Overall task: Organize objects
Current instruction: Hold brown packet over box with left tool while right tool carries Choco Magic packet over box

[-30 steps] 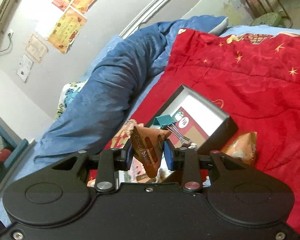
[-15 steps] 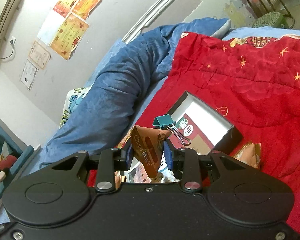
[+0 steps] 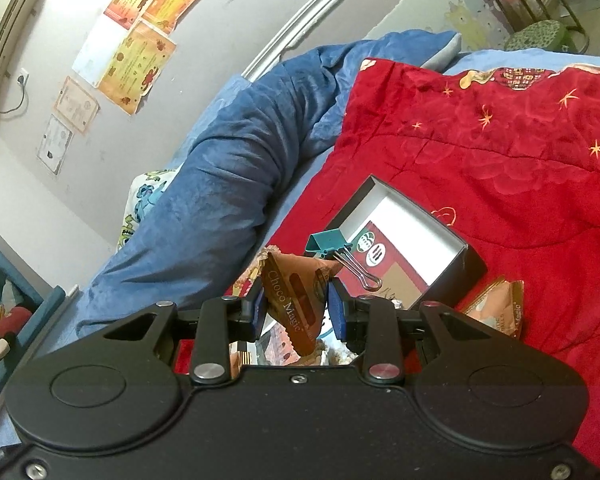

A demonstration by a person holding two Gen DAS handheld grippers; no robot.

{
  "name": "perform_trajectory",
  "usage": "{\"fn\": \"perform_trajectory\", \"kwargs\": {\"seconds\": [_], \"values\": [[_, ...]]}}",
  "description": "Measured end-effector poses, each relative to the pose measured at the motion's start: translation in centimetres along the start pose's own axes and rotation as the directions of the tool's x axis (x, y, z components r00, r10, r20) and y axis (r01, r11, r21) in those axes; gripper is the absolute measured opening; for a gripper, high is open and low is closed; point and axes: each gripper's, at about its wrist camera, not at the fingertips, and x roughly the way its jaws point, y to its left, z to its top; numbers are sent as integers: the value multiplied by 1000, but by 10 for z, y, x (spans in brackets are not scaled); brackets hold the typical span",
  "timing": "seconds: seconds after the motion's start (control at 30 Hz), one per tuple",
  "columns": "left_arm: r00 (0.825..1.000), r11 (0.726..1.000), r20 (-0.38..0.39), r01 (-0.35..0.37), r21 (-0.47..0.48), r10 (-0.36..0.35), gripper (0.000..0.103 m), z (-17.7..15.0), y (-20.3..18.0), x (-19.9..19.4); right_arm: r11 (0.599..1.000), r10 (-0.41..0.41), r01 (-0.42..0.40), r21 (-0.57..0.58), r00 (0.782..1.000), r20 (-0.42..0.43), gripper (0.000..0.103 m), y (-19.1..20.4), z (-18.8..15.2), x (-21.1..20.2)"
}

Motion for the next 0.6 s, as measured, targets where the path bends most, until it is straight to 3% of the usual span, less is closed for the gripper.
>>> {"fn": "perform_trajectory", "kwargs": {"seconds": [0.6], "values": [[999,1000,20,-24,-4,25,42,7,5,3,1000,-2,2,-12,1000,11,31,0,4,-1]]}}
